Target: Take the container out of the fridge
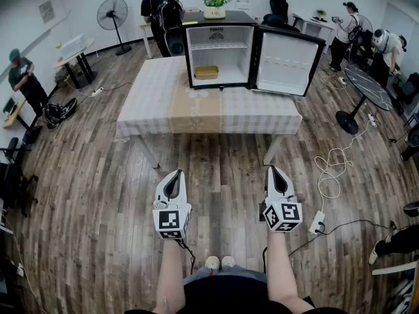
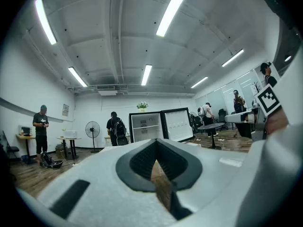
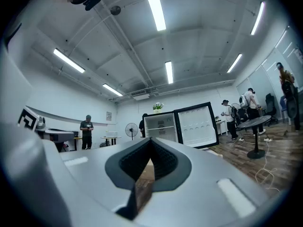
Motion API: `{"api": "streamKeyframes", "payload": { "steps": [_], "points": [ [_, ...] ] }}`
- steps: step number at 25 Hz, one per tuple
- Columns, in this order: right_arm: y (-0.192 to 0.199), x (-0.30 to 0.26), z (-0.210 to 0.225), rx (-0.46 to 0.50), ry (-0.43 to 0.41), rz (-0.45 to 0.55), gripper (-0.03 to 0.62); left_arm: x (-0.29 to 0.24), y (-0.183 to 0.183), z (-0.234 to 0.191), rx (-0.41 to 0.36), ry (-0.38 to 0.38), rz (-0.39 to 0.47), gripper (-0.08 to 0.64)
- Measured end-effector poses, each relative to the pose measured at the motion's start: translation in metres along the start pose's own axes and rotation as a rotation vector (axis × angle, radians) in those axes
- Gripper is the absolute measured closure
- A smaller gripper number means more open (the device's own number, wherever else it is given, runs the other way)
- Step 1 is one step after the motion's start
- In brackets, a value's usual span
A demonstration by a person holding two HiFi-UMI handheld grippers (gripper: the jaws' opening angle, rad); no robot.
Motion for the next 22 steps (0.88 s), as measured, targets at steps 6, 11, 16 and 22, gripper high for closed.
{"api": "streamKeyframes", "payload": {
  "steps": [6, 11, 16, 22],
  "points": [
    [0.003, -0.003, 0.002, 0.003, -0.004, -0.004, 0.583, -0.004, 0.003, 0.001, 0.001, 0.002, -0.003, 0.555],
    [0.003, -0.005, 0.003, -0.005, -0.005, -0.006, 0.583, -0.005, 0.003, 0.001, -0.001, 0.0, -0.006, 0.555],
    [0.007, -0.007, 0.002, -0.015, -0.004, -0.006, 0.583, -0.004, 0.008, -0.002, 0.0, -0.001, -0.011, 0.555],
    [0.009, -0.012, 0.004, -0.035, -0.009, 0.007, 0.581, -0.01, 0.013, -0.003, 0.002, 0.011, -0.017, 0.555]
  ]
}}
Point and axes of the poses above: the fingertips, and each gripper's own axes: x backward along the fingers, z to its right, y out of its underside, the point moved 6 cm from there along x, backward along the fingers, and after that the axes turned 14 degrees about -x, right-handed, at the moved point
